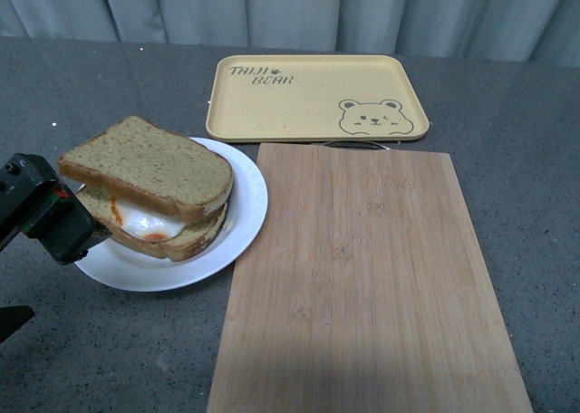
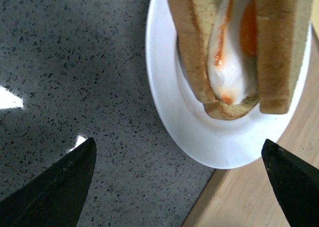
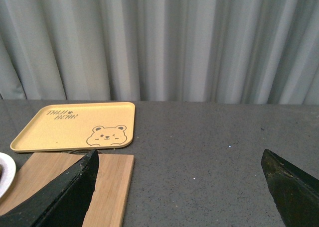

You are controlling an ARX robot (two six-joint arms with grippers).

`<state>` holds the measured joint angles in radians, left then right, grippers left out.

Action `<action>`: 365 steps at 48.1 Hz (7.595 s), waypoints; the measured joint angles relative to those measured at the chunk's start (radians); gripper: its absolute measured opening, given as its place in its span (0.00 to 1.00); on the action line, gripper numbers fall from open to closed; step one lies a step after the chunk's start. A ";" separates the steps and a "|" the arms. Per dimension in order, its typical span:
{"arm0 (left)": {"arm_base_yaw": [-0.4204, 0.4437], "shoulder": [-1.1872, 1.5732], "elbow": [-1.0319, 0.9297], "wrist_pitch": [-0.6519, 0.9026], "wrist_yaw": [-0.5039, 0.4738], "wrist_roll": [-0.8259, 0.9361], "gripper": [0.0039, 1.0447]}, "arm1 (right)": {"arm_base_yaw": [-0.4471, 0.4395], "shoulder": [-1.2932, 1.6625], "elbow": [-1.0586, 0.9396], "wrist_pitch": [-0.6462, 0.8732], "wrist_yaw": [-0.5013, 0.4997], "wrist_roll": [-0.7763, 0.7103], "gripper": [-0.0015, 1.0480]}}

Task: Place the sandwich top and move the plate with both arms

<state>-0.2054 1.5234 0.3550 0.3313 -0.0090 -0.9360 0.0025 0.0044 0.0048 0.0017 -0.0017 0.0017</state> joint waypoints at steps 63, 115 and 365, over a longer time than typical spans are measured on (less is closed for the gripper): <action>0.018 0.355 0.172 0.238 0.031 -0.342 0.04 | 0.000 0.000 0.000 0.000 0.000 0.000 0.91; -0.158 0.503 0.377 0.652 -0.037 -0.489 0.03 | 0.000 0.000 0.000 0.000 0.000 0.000 0.91; 0.203 -1.519 -0.336 -0.329 0.009 0.929 0.94 | 0.000 0.000 0.000 0.000 0.000 0.000 0.91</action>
<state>-0.0025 0.0040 0.0189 0.0025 0.0002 -0.0074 0.0025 0.0044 0.0048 0.0013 -0.0017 0.0021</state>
